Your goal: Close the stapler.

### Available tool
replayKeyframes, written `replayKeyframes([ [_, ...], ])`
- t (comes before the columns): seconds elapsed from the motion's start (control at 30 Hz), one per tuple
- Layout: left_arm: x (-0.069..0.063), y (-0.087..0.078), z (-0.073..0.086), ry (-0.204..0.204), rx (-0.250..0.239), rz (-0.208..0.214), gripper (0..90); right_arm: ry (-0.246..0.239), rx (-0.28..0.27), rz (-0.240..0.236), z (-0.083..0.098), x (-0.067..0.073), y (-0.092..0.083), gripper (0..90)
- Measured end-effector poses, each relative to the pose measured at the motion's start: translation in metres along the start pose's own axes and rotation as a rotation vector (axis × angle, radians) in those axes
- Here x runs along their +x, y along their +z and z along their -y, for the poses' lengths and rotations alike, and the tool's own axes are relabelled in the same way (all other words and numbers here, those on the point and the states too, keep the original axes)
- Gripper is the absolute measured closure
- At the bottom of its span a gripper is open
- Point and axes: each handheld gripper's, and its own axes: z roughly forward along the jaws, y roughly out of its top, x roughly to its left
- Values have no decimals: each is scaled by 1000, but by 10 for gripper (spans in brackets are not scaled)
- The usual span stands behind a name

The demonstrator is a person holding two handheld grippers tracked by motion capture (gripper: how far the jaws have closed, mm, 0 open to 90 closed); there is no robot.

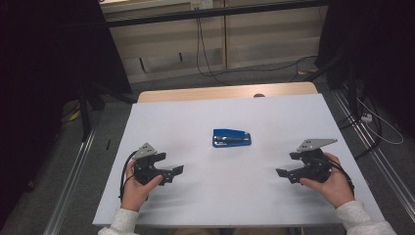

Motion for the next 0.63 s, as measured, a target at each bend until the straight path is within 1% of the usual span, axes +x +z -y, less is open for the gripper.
replayKeyframes([
  [0.03,0,-2,1,5,4,-4,63,0,0,0,0,0,0,162],
  [0.07,1,-5,2,-3,-8,-5,63,0,-1,-1,1,0,-1,161],
  [0.13,2,-8,4,4,-2,-12,64,1,-3,0,2,0,-3,161],
  [0.17,2,-9,5,-1,-7,-11,63,5,-4,-1,3,0,-4,161],
  [0.23,3,-12,7,9,5,-15,64,2,-4,-2,4,1,-5,161],
  [0.27,3,-14,8,8,0,-20,64,-4,-5,-3,5,1,-5,161],
  [0.37,5,-18,9,11,-1,-26,64,-1,-8,-4,6,1,-7,161],
  [0.43,6,-23,12,-2,-7,-26,64,5,-10,-3,6,0,-8,161],
  [0.5,8,-25,14,3,-11,-38,64,6,-14,-1,7,0,-9,161],
  [0.53,9,-27,14,-4,-12,-35,64,6,-13,-2,7,0,-9,161],
  [0.63,10,-28,15,-2,-13,-37,64,3,-13,-2,6,0,-8,161],
])
